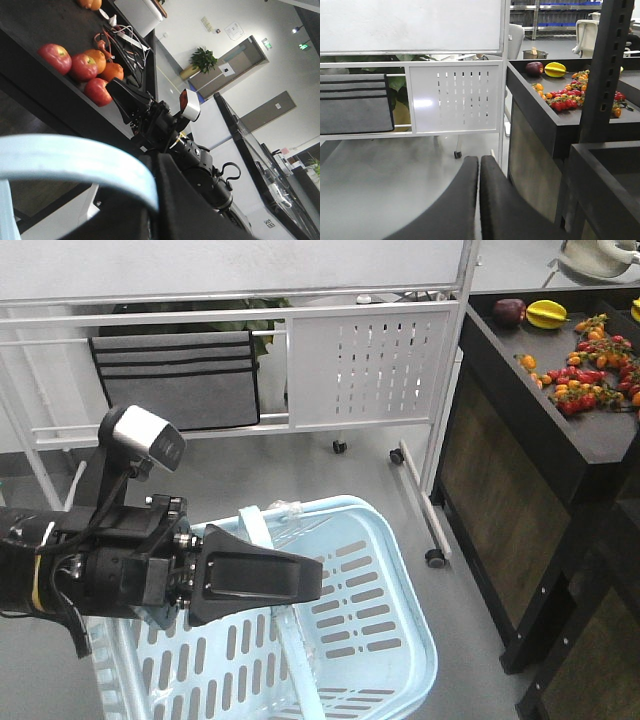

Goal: Place coke in basket with both arms
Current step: 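Drive the base past the whiteboard toward another shelf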

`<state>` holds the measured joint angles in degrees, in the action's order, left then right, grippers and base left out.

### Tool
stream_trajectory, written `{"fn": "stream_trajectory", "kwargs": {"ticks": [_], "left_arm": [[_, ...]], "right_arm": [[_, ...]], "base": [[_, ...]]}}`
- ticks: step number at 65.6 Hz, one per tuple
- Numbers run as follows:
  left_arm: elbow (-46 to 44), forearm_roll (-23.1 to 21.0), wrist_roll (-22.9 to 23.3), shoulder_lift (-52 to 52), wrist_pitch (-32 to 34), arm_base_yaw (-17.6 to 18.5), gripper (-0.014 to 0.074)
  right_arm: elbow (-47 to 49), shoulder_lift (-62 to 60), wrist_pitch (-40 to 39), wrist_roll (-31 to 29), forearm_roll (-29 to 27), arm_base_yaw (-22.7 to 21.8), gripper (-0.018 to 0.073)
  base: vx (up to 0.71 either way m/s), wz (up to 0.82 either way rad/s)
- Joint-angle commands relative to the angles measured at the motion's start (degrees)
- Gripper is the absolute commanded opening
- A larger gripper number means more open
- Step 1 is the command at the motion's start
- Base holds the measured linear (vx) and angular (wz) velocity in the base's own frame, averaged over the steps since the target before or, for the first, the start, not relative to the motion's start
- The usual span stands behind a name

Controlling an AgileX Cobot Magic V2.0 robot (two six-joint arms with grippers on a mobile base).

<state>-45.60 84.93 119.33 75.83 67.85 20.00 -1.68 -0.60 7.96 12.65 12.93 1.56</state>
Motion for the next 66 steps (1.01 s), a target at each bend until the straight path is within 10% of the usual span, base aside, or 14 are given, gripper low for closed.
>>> {"fn": "stream_trajectory", "kwargs": {"ticks": [1,66], "left_arm": [[-1.42,-5.06,-0.37,-1.67,11.29,0.14,-0.0006],[-1.42,-5.06,-0.37,-1.67,11.29,0.14,-0.0006]], "right_arm": [[-0.46,-1.03,-4.06,-0.18,0.80,-0.30,-0.0004],[-0.46,-1.03,-4.06,-0.18,0.80,-0.30,-0.0004]], "base": [[0.27,-0.06],[0.28,0.10]]}}
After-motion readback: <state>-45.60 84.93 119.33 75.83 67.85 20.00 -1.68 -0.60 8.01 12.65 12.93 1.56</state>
